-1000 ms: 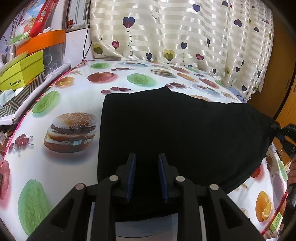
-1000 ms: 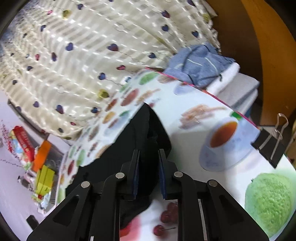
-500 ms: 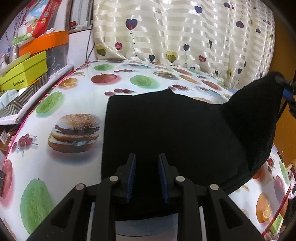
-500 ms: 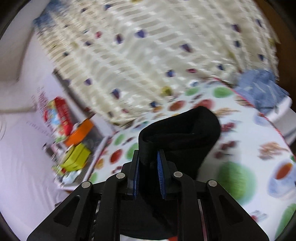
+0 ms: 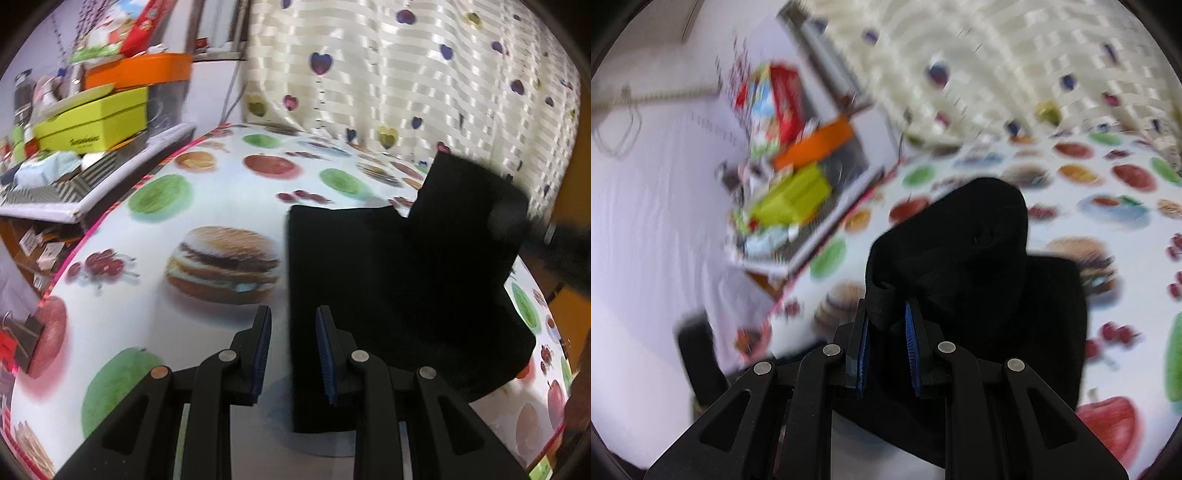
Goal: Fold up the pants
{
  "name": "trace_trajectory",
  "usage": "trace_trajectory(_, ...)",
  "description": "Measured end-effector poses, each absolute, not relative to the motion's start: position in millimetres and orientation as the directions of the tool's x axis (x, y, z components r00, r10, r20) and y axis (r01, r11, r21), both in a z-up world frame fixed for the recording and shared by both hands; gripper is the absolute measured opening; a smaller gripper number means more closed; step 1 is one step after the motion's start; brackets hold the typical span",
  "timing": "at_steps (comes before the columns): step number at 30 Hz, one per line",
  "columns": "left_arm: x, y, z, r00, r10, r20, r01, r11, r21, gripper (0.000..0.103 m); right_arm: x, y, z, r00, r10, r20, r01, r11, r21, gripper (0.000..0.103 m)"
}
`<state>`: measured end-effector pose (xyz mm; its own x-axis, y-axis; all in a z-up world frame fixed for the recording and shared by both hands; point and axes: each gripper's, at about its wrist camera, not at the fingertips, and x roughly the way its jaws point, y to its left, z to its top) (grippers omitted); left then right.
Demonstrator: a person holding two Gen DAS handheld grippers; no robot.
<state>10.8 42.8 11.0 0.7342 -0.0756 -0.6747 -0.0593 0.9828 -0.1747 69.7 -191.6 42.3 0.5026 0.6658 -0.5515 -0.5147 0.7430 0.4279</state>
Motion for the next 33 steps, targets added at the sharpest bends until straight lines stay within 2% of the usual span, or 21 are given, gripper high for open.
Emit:
trace_trajectory(3, 8.4, 52.3, 8.5, 0.731, -0.062, -0.68, -0.085, 0.98, -0.181, 0.027, 65.6, -166.6, 21.8, 0.453, 0.646, -0.614, -0.555, 0.744, 0.373, 0.02)
trace_trajectory(6, 5.9, 59.7, 7.7, 0.73, -0.054, -0.682, -0.104, 0.977, -0.188, 0.027, 66.8, -154.9, 6.1, 0.411, 0.641, -0.649, -0.57, 0.736, 0.366, 0.026)
trace_trajectory(10, 3.9, 65.3, 11.8, 0.738, -0.052, -0.673, -0.113, 0.973, -0.199, 0.027, 65.1, -153.5, 4.4, 0.366, 0.677, -0.639, -0.611, 0.692, 0.383, 0.034)
trace_trajectory(15, 5.6, 69.1, 18.5, 0.751, -0.092, -0.654, -0.088, 0.968, -0.237, 0.027, 55.8, -165.6, 14.4, 0.343, 0.726, -0.595, -0.651, 0.641, 0.407, 0.034)
trace_trajectory(17, 7.2, 68.4, 20.5, 0.755, -0.122, -0.644, -0.064, 0.964, -0.258, 0.039, 53.7, -180.6, 18.4, 0.372, 0.732, -0.571, -0.64, 0.648, 0.414, 0.034)
trace_trajectory(20, 12.7, 63.1, 21.6, 0.751, -0.186, -0.633, -0.01, 0.956, -0.293, 0.049, 56.4, -206.3, 18.8, 0.429, 0.707, -0.562, -0.585, 0.691, 0.424, 0.034)
trace_trajectory(26, 34.9, 35.0, 14.3, 0.691, -0.305, -0.655, 0.104, 0.939, -0.328, 0.056, 66.7, -247.0, 4.9, 0.493, 0.651, -0.578, -0.469, 0.758, 0.454, 0.034)
trace_trajectory(33, 48.8, 8.1, 6.2, 0.655, -0.272, -0.705, 0.131, 0.96, -0.249, 0.058, 70.7, -257.7, -9.5, 0.495, 0.623, -0.606, -0.427, 0.782, 0.455, 0.034)
